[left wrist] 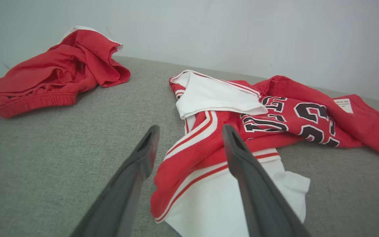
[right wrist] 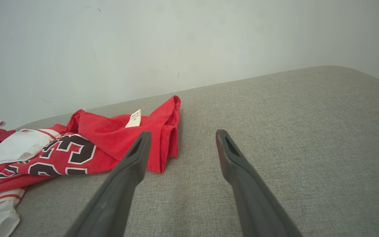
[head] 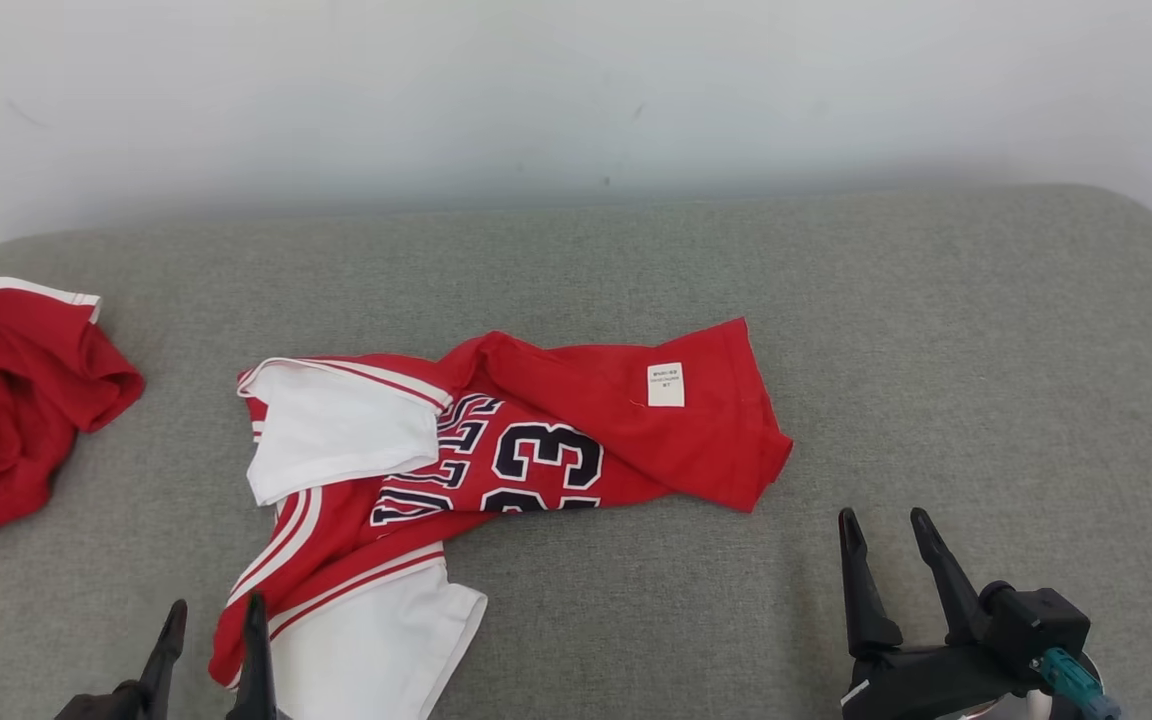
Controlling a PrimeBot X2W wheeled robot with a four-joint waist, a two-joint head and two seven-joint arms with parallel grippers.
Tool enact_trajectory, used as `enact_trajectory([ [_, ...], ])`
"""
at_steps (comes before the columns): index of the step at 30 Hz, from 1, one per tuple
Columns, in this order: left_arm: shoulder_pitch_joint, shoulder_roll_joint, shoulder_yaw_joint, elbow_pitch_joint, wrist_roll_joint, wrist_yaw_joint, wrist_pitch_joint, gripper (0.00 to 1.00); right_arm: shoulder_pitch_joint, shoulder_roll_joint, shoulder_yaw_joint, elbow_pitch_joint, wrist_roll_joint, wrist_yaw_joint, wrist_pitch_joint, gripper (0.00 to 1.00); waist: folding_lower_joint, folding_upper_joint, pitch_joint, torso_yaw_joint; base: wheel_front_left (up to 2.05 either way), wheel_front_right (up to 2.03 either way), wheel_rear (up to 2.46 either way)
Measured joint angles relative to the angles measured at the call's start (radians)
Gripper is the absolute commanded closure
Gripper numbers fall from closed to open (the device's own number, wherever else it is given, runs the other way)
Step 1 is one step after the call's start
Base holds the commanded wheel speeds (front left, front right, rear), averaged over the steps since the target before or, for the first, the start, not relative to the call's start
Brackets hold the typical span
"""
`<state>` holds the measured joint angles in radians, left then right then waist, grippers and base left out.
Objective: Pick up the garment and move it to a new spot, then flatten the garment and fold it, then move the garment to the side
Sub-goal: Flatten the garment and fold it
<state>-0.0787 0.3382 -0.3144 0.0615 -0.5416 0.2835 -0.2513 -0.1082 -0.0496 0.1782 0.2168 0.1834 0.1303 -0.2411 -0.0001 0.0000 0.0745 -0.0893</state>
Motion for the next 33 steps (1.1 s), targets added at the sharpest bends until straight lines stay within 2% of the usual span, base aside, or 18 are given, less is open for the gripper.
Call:
enact_trajectory([
  [7, 0.038, -0.064, 0.058, -0.104, 0.115, 0.034, -0.010, 0.00, 0.012, 0.000, -0.023, -0.016, -0.009, 0.000, 0.014, 0.00, 0.0000, 0.0000, -0.011, 0.030, 0.00, 0.00, 0.00],
  [14, 0.079, -0.114, 0.148, -0.136, 0.179, 0.024, -0.010, 0.00, 0.018, 0.000, -0.050, -0.024, -0.017, 0.000, 0.031, 0.00, 0.0001, 0.0000, -0.019, 0.050, 0.00, 0.00, 0.00],
  [23, 0.102, -0.159, 0.203, -0.148, 0.216, -0.052, -0.011, 0.00, 0.008, 0.000, -0.052, -0.029, -0.021, 0.000, 0.087, 0.00, 0.0001, 0.0000, -0.023, 0.061, 0.00, 0.00, 0.00],
  [28, 0.099, -0.197, 0.207, -0.138, 0.235, -0.081, -0.011, 0.00, -0.082, 0.000, -0.053, 0.012, -0.063, 0.000, 0.160, 0.00, 0.0001, 0.0000, -0.018, 0.077, 0.00, 0.00, 0.00],
  [33, 0.091, -0.225, 0.206, -0.122, 0.250, -0.114, -0.011, 0.00, -0.191, -0.010, -0.063, 0.103, -0.073, 0.000, 0.234, 0.00, 0.0001, 0.0000, -0.001, 0.099, 0.00, 0.00, 0.00],
])
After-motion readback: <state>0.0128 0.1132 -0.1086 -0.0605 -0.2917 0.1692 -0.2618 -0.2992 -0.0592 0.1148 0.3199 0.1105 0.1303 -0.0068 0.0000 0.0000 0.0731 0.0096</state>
